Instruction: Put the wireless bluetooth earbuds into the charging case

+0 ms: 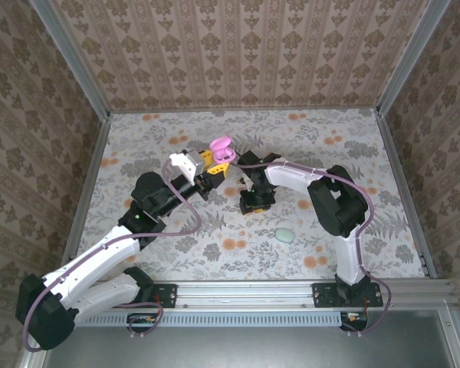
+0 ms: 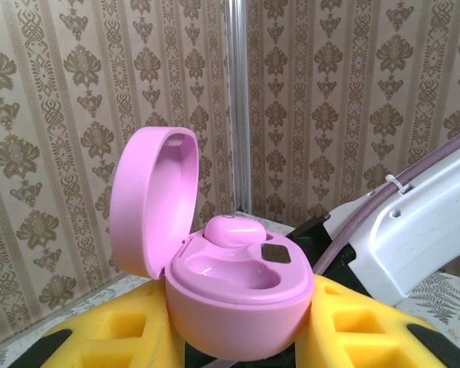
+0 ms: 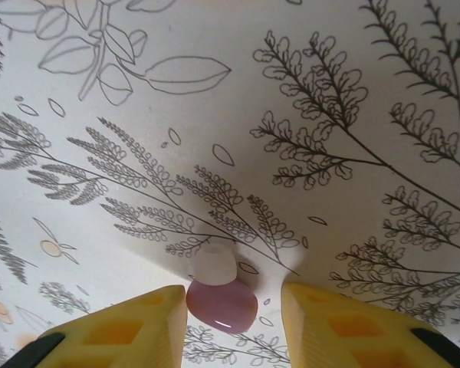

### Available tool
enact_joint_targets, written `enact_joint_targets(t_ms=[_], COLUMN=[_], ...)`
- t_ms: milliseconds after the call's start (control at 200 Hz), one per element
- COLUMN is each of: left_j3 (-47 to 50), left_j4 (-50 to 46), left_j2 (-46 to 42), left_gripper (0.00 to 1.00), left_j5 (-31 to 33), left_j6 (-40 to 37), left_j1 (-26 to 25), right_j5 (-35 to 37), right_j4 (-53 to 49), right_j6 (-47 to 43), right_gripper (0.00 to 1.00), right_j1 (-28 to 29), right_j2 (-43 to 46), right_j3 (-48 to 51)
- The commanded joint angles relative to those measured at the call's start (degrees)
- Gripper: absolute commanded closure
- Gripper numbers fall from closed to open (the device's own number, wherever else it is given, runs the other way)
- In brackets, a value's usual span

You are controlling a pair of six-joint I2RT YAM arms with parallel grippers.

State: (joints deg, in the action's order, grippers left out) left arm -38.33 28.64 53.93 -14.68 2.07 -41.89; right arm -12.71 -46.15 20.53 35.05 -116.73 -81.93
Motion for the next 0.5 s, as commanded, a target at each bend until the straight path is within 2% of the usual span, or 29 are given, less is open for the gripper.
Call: enact_joint_targets(t_ms=[0,295,495], left_j3=[-0.5,-1.0,-1.1], left_j4=[0.8,1.0,1.0], left_j2=[0.2,1.0,1.1], left_gripper=[0.66,0.66,0.66], left_j5=[-0.1,-0.6,-0.8], left_j6=[-0.5,-0.4,-0.2], left_j1=[0.5,0.4,0.4], right_j5=[6.4,9.1,2.0], right_j4=[-6.0,-6.2,0.4], right_j6=[-3.0,-4.5,-1.1], right_gripper=[0.60,0.60,0.60], right_j1=[-0.2,-2.8,-5.6], right_j2=[1.7,4.9,8.8], right_j3=[-0.3,1.3,5.1])
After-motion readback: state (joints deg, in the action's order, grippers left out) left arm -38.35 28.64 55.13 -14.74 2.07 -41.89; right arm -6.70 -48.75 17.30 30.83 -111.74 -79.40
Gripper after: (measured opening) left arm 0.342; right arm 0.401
